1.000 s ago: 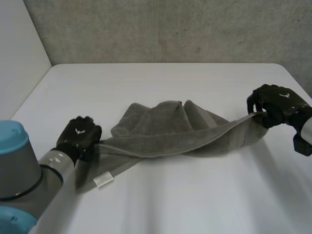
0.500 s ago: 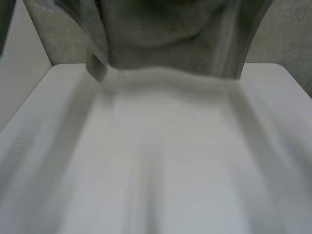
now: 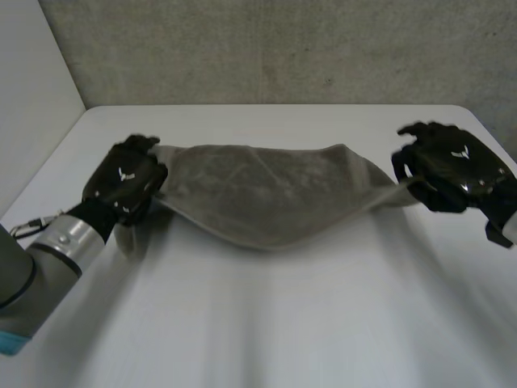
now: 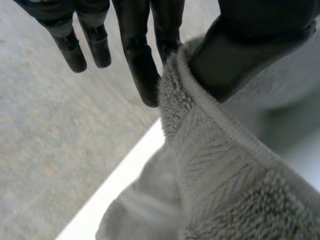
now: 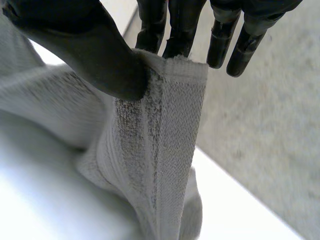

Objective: Fold the towel.

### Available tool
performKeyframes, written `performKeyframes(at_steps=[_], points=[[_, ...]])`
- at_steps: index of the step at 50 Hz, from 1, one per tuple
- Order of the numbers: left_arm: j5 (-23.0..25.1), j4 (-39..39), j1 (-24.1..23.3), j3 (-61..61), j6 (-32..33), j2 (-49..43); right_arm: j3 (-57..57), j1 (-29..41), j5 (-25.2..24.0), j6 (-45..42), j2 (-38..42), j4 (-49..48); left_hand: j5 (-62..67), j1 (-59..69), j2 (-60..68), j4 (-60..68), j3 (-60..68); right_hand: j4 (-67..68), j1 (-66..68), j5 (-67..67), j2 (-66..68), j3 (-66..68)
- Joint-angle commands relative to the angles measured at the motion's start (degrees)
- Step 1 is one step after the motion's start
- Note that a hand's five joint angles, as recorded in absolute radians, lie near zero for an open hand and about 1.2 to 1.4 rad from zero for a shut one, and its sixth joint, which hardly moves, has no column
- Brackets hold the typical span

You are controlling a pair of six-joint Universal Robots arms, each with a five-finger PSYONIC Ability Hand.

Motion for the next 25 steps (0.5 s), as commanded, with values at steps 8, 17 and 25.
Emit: performKeyframes(at_steps=[8, 17, 25], points=[[-2.92, 0.52, 0.33, -0.09, 3.81, -6.20, 0.98, -4.89, 4.97, -2.92, -0.27, 8.35, -13.90, -12.36, -14.42, -3.76, -3.31, -4.35, 3.76, 3.10, 4.38, -3.02], [-13.54, 0.52, -0.02, 2.36, 3.98, -10.59, 1.25, -5.33, 5.85, -0.82, -0.27, 7.91, -30.38, -28.84, -30.90, -3.76, -3.31, -4.35, 3.76, 3.10, 4.38, -3.02], [-14.78, -0.27, 0.33, 1.67, 3.98, -9.37, 1.33, -5.33, 6.73, 1.21, -0.27, 7.29, -31.72, -30.18, -32.24, -3.76, -3.31, -4.35, 3.76, 3.10, 4.38, -3.02]])
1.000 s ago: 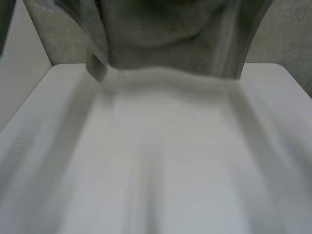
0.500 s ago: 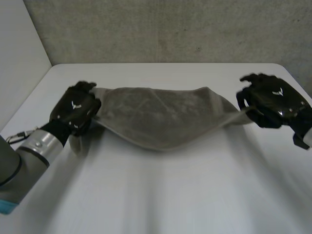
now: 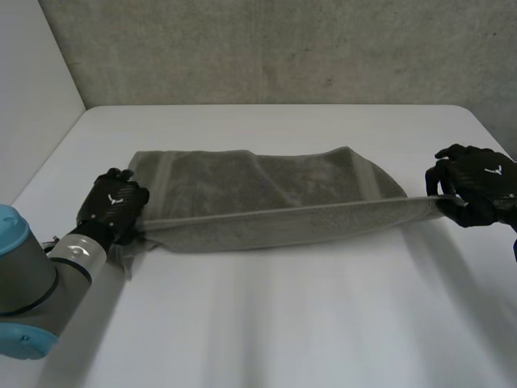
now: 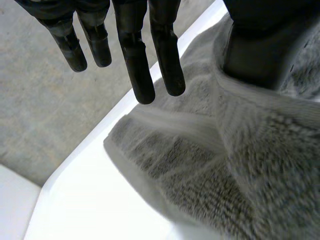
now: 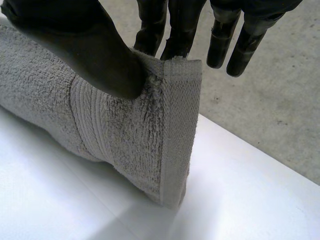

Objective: Fold the towel.

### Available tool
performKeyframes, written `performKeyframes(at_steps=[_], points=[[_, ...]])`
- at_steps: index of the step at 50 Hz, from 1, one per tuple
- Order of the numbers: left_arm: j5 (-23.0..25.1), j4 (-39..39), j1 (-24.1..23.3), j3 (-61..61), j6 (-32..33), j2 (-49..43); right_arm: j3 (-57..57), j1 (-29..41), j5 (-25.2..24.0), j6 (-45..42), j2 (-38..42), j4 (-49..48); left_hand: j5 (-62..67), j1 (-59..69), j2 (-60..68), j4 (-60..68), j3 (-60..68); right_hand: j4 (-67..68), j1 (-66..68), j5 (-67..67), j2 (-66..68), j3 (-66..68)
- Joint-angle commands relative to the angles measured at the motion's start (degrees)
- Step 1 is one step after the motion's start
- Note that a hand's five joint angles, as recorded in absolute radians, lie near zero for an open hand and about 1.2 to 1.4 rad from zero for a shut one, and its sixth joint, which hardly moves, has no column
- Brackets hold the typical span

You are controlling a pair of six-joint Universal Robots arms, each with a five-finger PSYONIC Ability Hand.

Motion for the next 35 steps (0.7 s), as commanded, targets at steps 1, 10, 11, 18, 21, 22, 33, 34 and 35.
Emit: performKeyframes(at_steps=[1, 10, 11, 18, 21, 22, 33, 34, 35], points=[[-0.89, -0.73, 0.18, -0.95, 0.00, 1.84, 0.06, -0.06, 0.56, 1.70, 0.01, -0.38, -1.76, -2.28, -2.92, -3.76, -3.31, -4.35, 3.76, 3.10, 4.40, -3.02], [-0.80, -2.31, 0.62, -3.59, 0.09, 6.85, -0.64, -0.06, 2.23, 3.37, -0.17, -0.82, 1.09, 0.57, -0.07, -3.76, -3.31, -4.35, 3.76, 3.10, 4.40, -3.02], [-0.71, -3.36, 0.62, -3.76, 0.00, 7.81, -0.90, -0.06, 2.49, 3.37, -0.17, -0.39, 8.92, 8.40, 7.76, -3.76, -3.31, -4.35, 3.76, 3.10, 4.40, -3.02], [0.87, -11.19, 0.97, -3.33, -0.18, 11.69, -1.51, 0.55, 2.58, 3.02, -0.25, 0.84, 34.04, 33.52, 32.88, -3.76, -3.31, -4.35, 3.76, 3.10, 4.40, -3.02], [2.72, -15.32, 1.06, -2.62, -0.27, 13.53, -3.79, 1.43, 3.11, 2.49, -0.26, 4.69, 34.04, 33.52, 32.88, -3.76, -3.31, -4.35, 3.76, 3.10, 4.40, -3.02], [3.59, -16.45, 1.15, -1.75, -0.18, 13.79, -6.07, 2.04, 3.63, 1.79, 0.53, 7.76, 34.04, 33.52, 32.88, -3.76, -3.31, -4.35, 3.76, 3.10, 4.40, -3.02], [4.12, -23.21, 1.06, 15.36, -0.09, -0.95, -24.55, 14.79, 18.49, -14.56, 15.57, 23.43, 34.04, 33.52, 32.88, -3.76, -3.31, -4.35, 3.76, 3.10, 4.40, -3.02], [4.12, -23.23, 1.06, 15.40, -0.09, -0.97, -27.42, 16.71, 20.93, -16.91, 17.66, 24.65, 34.04, 33.52, 32.88, -3.76, -3.31, -4.35, 3.76, 3.10, 4.40, -3.02], [4.12, -24.88, 1.06, 19.05, -0.18, -3.15, -30.75, 18.21, 22.95, -18.06, 19.76, 24.75, 34.04, 33.52, 32.88, -3.76, -3.31, -4.35, 3.76, 3.10, 4.40, -3.02]])
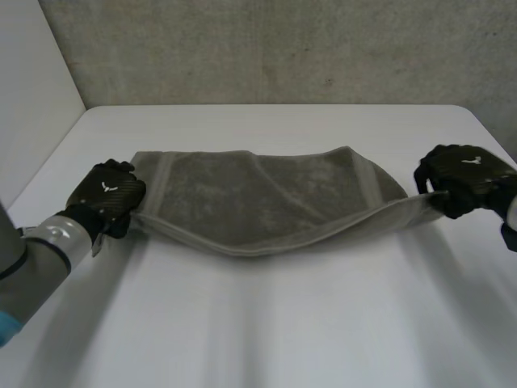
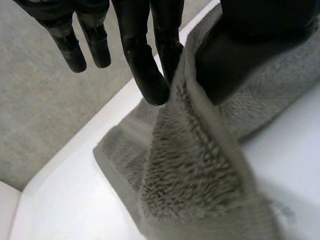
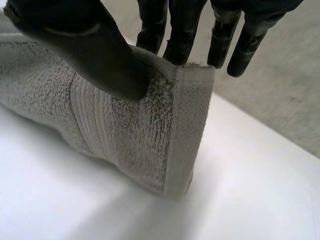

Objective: Fold the towel.

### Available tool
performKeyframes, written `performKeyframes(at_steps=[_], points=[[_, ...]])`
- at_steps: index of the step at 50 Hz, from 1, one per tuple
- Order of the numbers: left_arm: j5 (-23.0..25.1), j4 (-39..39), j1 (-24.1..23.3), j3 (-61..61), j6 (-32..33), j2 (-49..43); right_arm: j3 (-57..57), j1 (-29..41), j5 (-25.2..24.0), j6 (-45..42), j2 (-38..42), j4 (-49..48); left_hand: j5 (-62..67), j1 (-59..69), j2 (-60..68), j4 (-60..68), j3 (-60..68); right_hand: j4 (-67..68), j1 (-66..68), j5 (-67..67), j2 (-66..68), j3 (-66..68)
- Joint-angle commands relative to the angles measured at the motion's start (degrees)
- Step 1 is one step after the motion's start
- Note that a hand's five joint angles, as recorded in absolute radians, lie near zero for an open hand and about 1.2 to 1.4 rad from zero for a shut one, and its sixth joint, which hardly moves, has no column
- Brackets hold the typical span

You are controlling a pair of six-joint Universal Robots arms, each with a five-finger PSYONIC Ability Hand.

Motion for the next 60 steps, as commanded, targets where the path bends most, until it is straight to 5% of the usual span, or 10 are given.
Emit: performKeyframes(at_steps=[1, 7, 11, 16, 21, 32, 41, 48, 53, 60], points=[[-0.57, -6.87, -0.33, 16.24, -0.14, -11.23, -13.30, 8.80, 10.52, -10.26, 9.90, 7.20, 4.30, 5.59, 2.75, -3.76, -3.31, -4.35, 3.76, 3.09, 4.40, -3.02], [-0.84, -8.29, -1.74, 30.34, -2.08, -14.23, -32.02, 11.52, 13.25, -5.60, 17.19, 5.97, 4.30, 5.59, 2.75, -3.76, -3.31, -4.35, 3.76, 3.09, 4.40, -3.02], [-4.34, -7.68, -4.63, 47.34, -9.78, -14.32, -47.36, 13.45, 15.26, 4.12, 17.55, -3.65, 4.30, 5.59, 2.75, -3.76, -3.31, -4.35, 3.76, 3.09, 4.40, -3.02], [-7.78, -3.81, -5.69, 58.73, -19.48, -9.75, -50.21, 13.37, 18.52, 13.45, 11.94, -18.16, 4.30, 5.59, 2.75, -3.76, -3.31, -4.35, 3.76, 3.09, 4.40, -3.02], [-7.61, 0.76, -5.43, 59.08, -23.52, -6.23, -46.71, 13.28, 17.22, 14.61, 9.46, -19.70, 4.30, 5.59, 2.75, -3.76, -3.31, -4.35, 3.76, 3.09, 4.40, -3.02], [-1.10, 5.33, -0.15, 34.47, -22.47, -5.97, -18.43, 11.01, 2.37, 13.48, 5.33, -21.10, 4.30, 5.59, 2.75, -3.76, -3.31, -4.35, 3.76, 3.09, 4.40, -3.02], [4.87, 16.21, 2.22, 11.30, -12.64, -5.88, -0.40, 4.84, -3.97, 5.66, 4.19, -21.10, 4.30, 5.59, 2.75, -3.76, -3.31, -4.35, 3.76, 3.09, 4.40, -3.02], [6.02, 17.11, 2.13, 3.20, -9.55, -1.77, 6.22, 3.17, -4.42, 1.08, 1.90, -19.08, 4.30, 5.59, 2.75, -3.76, -3.31, -4.35, 3.76, 3.09, 4.40, -3.02], [6.02, 15.53, 2.92, -2.77, -9.72, 7.79, 9.20, -0.78, -5.73, 1.16, -8.65, -13.46, 4.30, 5.59, 2.75, -3.76, -3.31, -4.35, 3.76, 3.09, 4.40, -3.02], [7.85, 10.71, 6.43, -8.06, -9.99, 17.92, 9.03, -10.17, -12.84, 1.52, -18.04, -4.15, 4.30, 5.59, 2.75, -3.76, -3.31, -4.35, 3.76, 3.09, 4.40, -3.02]])
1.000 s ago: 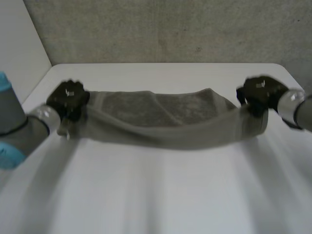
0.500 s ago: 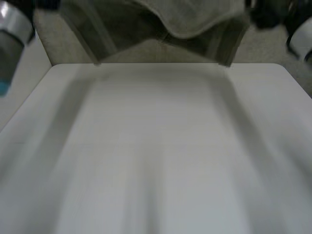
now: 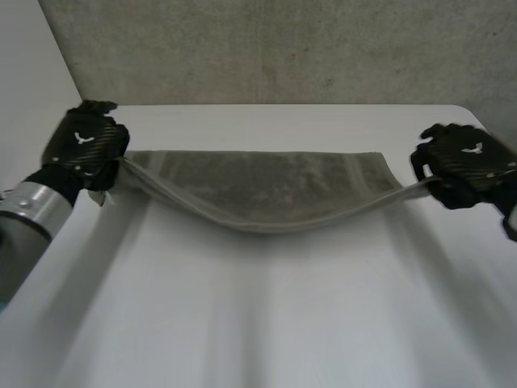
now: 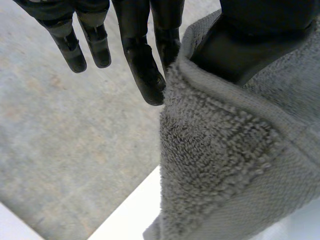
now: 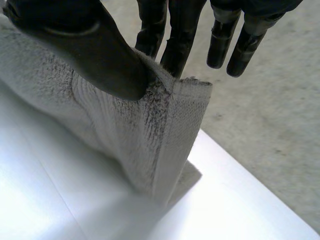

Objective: Fold the towel.

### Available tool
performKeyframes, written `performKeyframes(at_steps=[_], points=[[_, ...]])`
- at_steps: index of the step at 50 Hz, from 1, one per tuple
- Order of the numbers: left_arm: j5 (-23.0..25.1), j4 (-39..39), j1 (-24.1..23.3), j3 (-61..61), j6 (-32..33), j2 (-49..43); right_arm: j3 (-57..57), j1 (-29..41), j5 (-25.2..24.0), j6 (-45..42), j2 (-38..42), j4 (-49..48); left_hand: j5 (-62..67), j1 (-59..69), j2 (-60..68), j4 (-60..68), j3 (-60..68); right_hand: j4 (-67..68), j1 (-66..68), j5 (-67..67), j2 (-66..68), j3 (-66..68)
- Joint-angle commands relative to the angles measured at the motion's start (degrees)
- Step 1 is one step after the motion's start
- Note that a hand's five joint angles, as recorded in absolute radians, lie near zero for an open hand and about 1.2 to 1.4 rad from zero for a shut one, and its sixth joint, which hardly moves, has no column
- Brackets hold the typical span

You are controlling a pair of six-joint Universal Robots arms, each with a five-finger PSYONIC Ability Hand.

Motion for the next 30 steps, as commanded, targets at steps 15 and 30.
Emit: performKeyframes(at_steps=[15, 30], points=[[3.00, -9.97, -0.12, 10.70, 0.34, -12.28, -19.17, 0.79, 1.65, -0.31, 13.73, 9.92, 3.72, 5.44, 2.73, -3.76, -3.31, -4.35, 3.74, 2.86, 4.41, -3.02], [0.63, -13.14, -1.18, 33.12, 0.42, -32.07, -39.73, 7.64, 9.64, -1.10, 37.18, 9.22, 3.72, 5.44, 2.73, -3.76, -3.31, -4.35, 3.74, 2.86, 4.41, -3.02]])
